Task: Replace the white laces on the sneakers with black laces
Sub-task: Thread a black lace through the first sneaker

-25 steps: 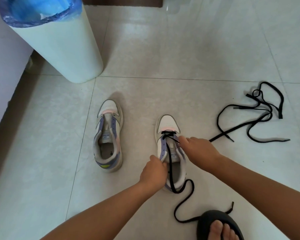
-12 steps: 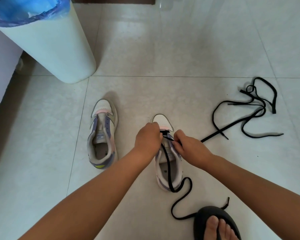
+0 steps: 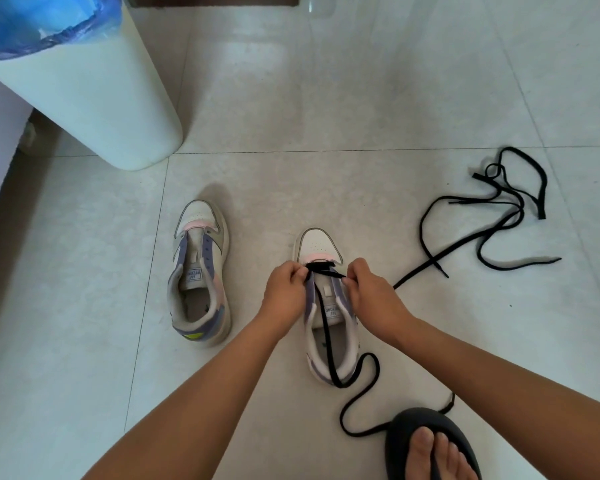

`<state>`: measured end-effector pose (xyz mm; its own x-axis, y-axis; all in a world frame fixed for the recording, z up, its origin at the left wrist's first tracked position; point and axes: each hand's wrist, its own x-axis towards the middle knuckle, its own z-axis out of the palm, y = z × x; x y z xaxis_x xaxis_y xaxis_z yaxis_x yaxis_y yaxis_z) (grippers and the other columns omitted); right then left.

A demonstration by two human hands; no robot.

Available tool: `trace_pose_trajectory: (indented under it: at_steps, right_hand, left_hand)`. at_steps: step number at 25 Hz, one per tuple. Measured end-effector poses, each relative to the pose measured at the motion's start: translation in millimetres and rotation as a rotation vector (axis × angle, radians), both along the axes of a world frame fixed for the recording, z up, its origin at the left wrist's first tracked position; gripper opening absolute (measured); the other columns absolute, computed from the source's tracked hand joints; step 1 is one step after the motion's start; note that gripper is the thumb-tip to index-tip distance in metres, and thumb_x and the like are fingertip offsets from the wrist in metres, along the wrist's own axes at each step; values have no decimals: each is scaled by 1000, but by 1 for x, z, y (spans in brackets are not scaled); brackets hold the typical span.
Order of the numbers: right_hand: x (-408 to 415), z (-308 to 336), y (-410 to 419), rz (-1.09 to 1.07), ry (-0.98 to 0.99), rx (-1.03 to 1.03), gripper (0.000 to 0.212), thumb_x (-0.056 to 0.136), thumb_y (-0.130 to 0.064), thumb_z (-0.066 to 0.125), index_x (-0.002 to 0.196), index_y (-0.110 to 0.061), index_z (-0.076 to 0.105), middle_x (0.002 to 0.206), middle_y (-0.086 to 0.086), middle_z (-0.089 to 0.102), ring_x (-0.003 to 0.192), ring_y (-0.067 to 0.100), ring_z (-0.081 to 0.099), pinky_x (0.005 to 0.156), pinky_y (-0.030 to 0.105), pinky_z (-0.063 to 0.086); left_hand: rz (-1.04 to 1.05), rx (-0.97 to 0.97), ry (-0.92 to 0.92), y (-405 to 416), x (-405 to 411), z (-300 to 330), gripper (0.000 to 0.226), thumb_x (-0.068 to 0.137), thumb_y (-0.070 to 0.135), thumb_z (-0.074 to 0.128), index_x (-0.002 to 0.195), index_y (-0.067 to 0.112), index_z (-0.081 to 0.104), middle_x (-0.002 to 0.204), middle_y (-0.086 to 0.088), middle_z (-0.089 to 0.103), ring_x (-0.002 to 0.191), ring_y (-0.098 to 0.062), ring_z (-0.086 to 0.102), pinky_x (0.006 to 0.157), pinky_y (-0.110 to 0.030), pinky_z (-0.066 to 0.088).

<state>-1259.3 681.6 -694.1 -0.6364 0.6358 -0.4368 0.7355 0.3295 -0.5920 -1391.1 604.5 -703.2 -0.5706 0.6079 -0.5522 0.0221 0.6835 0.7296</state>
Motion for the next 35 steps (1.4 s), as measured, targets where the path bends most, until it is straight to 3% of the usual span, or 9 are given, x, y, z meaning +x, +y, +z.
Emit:
trace_pose_trajectory:
  at_steps: [2,7,9,12,19,23,27,30,35]
  right_hand:
    - [-3,-2,1,-4,-5,-18,12,102,-22,32,92,-15,34,67,-2,46,58,14,40,53,28,32]
    - [-15,4,-13,44,50,321,14,92,-11,51,104,-4,53,102,14,52,85,29,53,69,38,46]
    - [-19,3,-24,100,89,409,19,87,-13,61,102,-3,61,121,21,48,104,37,52,81,42,49]
    - [-24,1,-27,20,61,152,24,94,-18,51,111,-6,60,131,11,39,117,25,42,94,26,38]
    - [-30,-2,-23,12,-2,95,21,90,-16,54,105,-10,67,128,9,33,118,24,32,90,23,35]
    - [-36,-4,-19,49,-71,179,20,89,-20,56,100,-8,68,129,8,34,118,25,33,92,33,41]
    - [-41,-7,-26,190,-17,396,11,75,-9,69,83,-1,70,120,21,51,103,41,52,76,40,45]
    - [-37,-13,-27,296,42,495,23,47,3,81,57,-1,61,89,24,63,70,38,62,55,37,52]
    - [-18,-9,-32,365,77,549,32,36,9,80,62,2,62,87,25,63,73,40,64,64,41,55]
  left_hand:
    - [68,100,-123,-14,-2,-10,25,99,18,44,75,18,53,75,2,53,73,-14,47,65,-23,38]
    - [-142,115,215,-17,-2,-18,17,97,10,44,82,13,51,90,-2,48,75,-6,45,69,-15,33]
    - [-10,142,102,-14,3,-17,18,98,12,43,84,10,56,93,-7,53,77,-5,48,71,-16,34]
    - [126,180,-144,-20,12,-20,21,99,16,43,89,11,61,92,-7,61,82,-11,54,72,-17,42]
    - [-306,43,510,-31,2,-18,19,100,19,39,96,6,52,95,-6,55,78,-28,52,69,-28,28]
    - [-234,3,357,-52,19,16,17,100,32,34,105,17,39,73,6,50,59,-13,49,58,-29,34]
    - [-572,-272,373,-77,50,30,66,96,40,37,146,11,5,102,-1,61,81,-17,58,65,-26,36]
    - [-271,-343,64,-59,46,15,47,96,33,40,132,5,27,97,-4,58,80,-19,54,69,-30,43]
    - [-147,-280,62,-54,49,12,28,96,16,40,121,6,33,102,-10,61,84,-25,58,67,-31,43]
